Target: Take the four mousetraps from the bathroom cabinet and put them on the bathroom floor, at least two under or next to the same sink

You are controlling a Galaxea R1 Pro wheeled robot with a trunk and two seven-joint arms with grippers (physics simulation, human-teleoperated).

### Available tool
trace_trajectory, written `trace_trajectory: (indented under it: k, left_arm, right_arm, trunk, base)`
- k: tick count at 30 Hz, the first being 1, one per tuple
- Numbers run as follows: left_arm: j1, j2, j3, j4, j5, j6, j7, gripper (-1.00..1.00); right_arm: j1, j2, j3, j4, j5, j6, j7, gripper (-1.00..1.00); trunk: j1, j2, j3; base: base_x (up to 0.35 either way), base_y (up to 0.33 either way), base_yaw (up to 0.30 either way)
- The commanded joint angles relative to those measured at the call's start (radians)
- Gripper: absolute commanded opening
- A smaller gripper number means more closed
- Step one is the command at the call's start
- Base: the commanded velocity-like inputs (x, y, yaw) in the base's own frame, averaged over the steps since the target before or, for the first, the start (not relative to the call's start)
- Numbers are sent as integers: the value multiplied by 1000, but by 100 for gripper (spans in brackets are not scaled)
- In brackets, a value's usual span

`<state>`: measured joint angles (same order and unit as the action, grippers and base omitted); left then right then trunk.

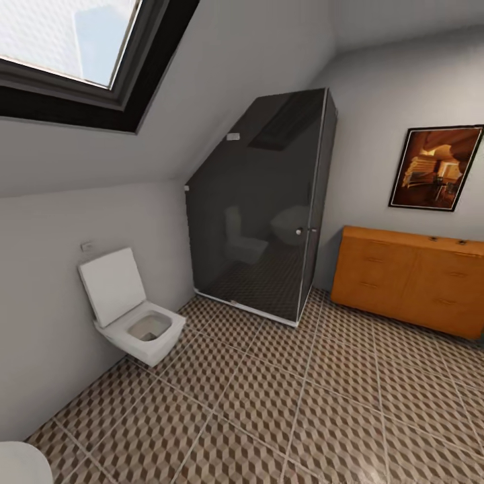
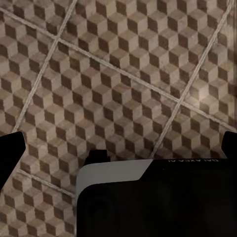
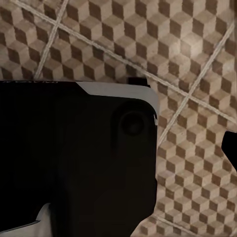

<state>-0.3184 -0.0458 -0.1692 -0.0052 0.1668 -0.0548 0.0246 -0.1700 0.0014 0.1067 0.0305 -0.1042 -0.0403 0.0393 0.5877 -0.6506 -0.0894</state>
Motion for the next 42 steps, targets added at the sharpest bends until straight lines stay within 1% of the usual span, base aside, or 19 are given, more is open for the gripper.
trace_trajectory:
  k: [1, 42]
  left_arm:
    - [-1, 0, -9, 1, 10, -4, 3, 100]
    - [-1, 0, -10, 1, 8, -2, 3, 100]
  right_arm:
    - [-2, 0, 8, 3, -11, -4, 4, 100]
    - [-2, 0, 8, 3, -11, -4, 4, 100]
  trunk:
    - [0, -1, -2]
    - [0, -1, -2]
  base:
    - [0, 0, -300]
    - [0, 0, -300]
